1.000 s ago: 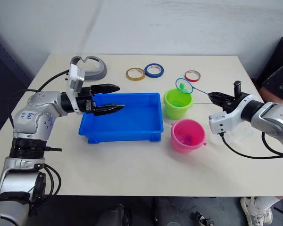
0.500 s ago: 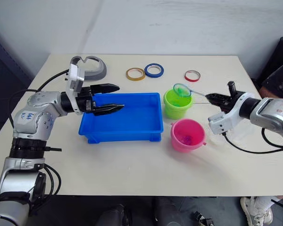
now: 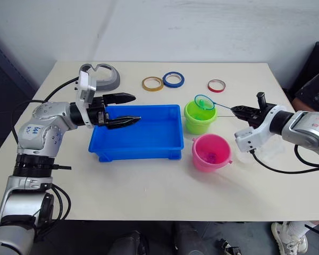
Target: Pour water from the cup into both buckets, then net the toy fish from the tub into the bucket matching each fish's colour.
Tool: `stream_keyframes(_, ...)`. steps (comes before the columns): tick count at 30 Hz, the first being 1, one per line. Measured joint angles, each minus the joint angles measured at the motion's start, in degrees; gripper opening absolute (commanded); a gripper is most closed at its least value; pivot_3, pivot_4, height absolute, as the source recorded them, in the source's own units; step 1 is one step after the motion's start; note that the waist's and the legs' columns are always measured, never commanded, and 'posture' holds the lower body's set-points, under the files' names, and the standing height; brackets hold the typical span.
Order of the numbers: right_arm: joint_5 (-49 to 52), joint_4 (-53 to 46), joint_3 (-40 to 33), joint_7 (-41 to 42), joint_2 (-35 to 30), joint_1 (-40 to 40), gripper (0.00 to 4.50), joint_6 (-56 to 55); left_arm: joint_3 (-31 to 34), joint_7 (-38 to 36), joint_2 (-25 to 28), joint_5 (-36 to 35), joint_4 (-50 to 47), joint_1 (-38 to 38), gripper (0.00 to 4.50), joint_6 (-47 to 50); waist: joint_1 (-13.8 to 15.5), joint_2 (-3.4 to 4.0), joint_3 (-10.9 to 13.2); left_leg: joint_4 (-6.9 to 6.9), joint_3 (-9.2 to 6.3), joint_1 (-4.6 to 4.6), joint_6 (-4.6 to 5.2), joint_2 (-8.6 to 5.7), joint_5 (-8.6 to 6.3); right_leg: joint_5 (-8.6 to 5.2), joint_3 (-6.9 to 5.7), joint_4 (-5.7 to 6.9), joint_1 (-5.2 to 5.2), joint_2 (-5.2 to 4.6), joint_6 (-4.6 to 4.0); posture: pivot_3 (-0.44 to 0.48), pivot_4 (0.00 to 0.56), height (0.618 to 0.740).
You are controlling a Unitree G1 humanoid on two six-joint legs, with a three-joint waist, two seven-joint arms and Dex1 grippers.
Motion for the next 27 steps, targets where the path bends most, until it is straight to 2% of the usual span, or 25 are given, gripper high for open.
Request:
stream_keyframes(6,-0.7,-1.6,1.0,0.2,0.3,3.5,0.0,-1.2,-0.1,-0.3,-0.4,0.0,0.0,0.0,4.43,0.0,0.0,0.0,0.0,0.02,0.02,-0.02,0.0,-0.01,0.0,0.0,0.02,0.0,0.0,0.0,0.0,0.0,0.15,0.74)
stream_keyframes(12,-1.1,2.2,-0.5,-1.7,1.0,-2.7,0.0,2.2,-0.2,-0.5,-0.5,0.1,0.1,-1.1,4.43,0.0,0.0,0.05,0.0,0.03,0.01,0.02,-0.02,0.01,0.01,0.0,0.0,0.06,-0.02,0.01,0.0,0.0,0.15,0.74)
stream_keyframes(19,-0.7,0.3,1.8,-1.3,1.4,3.6,0.0,-1.7,-0.1,-0.4,-0.5,0.1,0.2,-1.1,4.43,0.0,0.0,0.05,0.0,0.04,0.03,-0.02,-0.01,-0.01,0.01,0.0,0.04,0.05,-0.01,0.01,0.0,0.0,0.15,0.74)
stream_keyframes(23,6.6,0.7,-0.8,1.4,1.8,3.6,0.0,1.4,-0.2,-0.6,-0.4,0.1,0.0,-1.1,4.43,0.1,-0.1,0.05,0.0,0.05,0.03,0.02,-0.02,0.0,0.01,0.0,0.02,0.1,-0.01,0.01,0.0,0.0,0.15,0.74)
stream_keyframes(27,24.8,-1.5,-5.5,11.0,3.3,6.4,0.0,10.1,-0.4,-3.0,2.9,0.1,-3.0,1.0,4.43,0.6,-0.2,0.05,0.0,0.03,0.02,0.02,-0.02,0.02,0.01,0.0,0.01,0.06,0.0,0.02,0.0,0.0,0.15,0.74)
